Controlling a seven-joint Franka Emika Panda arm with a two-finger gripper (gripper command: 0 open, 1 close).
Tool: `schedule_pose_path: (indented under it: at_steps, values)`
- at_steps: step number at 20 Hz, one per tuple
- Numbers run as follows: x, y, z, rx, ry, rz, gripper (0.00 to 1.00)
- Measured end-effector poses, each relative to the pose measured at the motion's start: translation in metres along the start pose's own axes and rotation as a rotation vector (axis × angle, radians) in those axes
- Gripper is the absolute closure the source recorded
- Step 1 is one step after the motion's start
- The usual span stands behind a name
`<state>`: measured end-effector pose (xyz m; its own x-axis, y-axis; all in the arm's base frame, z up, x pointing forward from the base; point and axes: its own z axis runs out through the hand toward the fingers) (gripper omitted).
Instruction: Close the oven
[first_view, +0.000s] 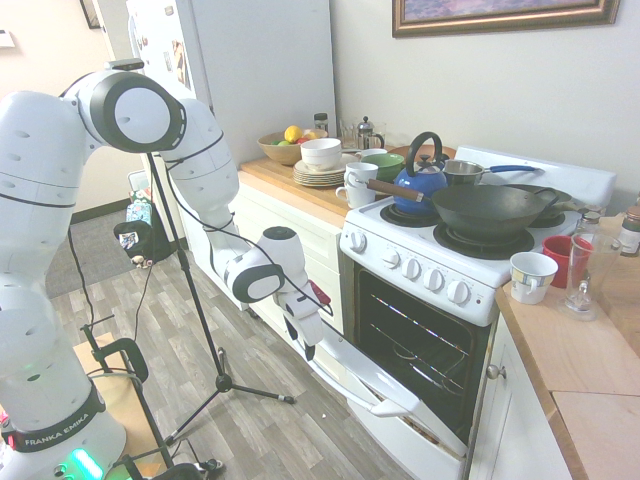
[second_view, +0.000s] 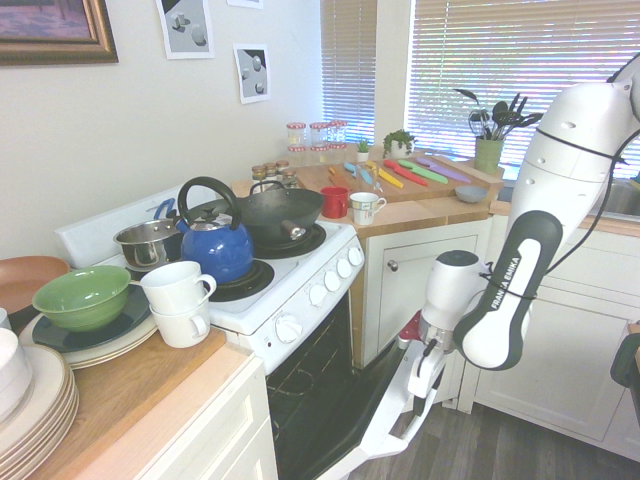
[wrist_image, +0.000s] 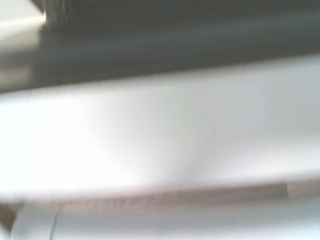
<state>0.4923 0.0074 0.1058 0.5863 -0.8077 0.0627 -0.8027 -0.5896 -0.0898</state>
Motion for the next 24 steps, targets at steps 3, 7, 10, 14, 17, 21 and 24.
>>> schedule_pose_path:
  at_steps: [3, 7, 10, 14, 17, 21, 24]
  values:
    - [0.012, -0.009, 0.009, 0.015, 0.028, 0.004, 0.00]
    - [0.018, -0.032, 0.015, 0.044, 0.059, -0.005, 0.00]
    - [0.019, -0.062, 0.004, 0.084, 0.092, -0.026, 0.00]
    - [0.035, -0.109, -0.014, 0.115, 0.130, -0.011, 0.00]
    - [0.062, -0.141, -0.050, 0.130, 0.123, 0.025, 0.00]
    - [0.093, -0.116, -0.130, 0.023, 0.023, 0.046, 0.00]
    - [0.117, -0.066, -0.189, -0.011, -0.011, -0.006, 0.00]
